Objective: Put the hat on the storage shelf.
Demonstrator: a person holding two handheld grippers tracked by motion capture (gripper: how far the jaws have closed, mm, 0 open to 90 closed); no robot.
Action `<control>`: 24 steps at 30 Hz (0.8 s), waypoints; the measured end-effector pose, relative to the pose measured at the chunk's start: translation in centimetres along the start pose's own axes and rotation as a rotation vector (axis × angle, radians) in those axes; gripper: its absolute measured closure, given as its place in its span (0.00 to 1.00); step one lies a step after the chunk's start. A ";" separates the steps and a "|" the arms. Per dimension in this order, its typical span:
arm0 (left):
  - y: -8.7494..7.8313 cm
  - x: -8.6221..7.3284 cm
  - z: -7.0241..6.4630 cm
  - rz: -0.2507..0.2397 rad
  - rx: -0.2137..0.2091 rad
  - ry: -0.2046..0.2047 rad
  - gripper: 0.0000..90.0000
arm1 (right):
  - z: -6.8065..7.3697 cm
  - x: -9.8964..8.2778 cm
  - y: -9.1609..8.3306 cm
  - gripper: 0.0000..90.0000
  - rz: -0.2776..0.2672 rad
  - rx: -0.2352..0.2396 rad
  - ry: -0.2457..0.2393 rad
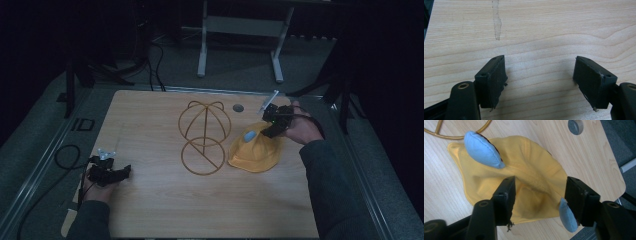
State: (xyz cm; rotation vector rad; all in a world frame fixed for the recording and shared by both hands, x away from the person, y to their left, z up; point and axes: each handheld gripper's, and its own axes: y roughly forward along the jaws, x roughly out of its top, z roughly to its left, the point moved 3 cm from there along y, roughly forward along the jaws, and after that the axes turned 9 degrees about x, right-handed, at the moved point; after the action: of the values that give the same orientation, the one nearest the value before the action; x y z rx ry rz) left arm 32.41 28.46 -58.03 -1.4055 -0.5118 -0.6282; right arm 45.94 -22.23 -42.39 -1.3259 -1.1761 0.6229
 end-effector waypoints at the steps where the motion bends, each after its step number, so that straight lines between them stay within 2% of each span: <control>1: 0.0 0.0 0.0 0.000 0.000 0.000 0.30 | 0.0 0.0 0.1 0.45 0.004 0.004 -0.002; 4: 0.0 0.0 0.0 0.001 0.000 0.000 0.30 | 0.0 0.0 0.4 0.44 0.027 0.015 -0.015; 7: 0.0 0.0 0.0 0.000 0.000 0.000 0.30 | 0.1 0.0 0.8 0.43 0.049 0.005 -0.034; 12: 0.0 0.0 0.0 0.001 0.000 0.001 0.30 | 0.0 0.3 1.3 0.41 0.054 -0.007 -0.045; 16: 0.0 0.0 0.0 0.001 0.000 0.001 0.30 | 0.2 0.3 2.0 0.44 0.085 -0.002 -0.064; 22: 0.0 0.0 0.0 0.002 -0.001 0.002 0.30 | 0.4 0.7 2.5 0.47 0.090 -0.001 -0.102; 24: 0.0 0.0 0.0 0.004 -0.001 0.005 0.30 | 0.4 0.7 2.8 0.49 0.109 0.009 -0.108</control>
State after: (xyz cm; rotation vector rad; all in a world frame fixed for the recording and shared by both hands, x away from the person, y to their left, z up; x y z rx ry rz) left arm 32.36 28.48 -58.01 -1.4056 -0.5051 -0.6288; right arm 46.54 -20.90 -44.94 -1.3697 -1.1923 0.7858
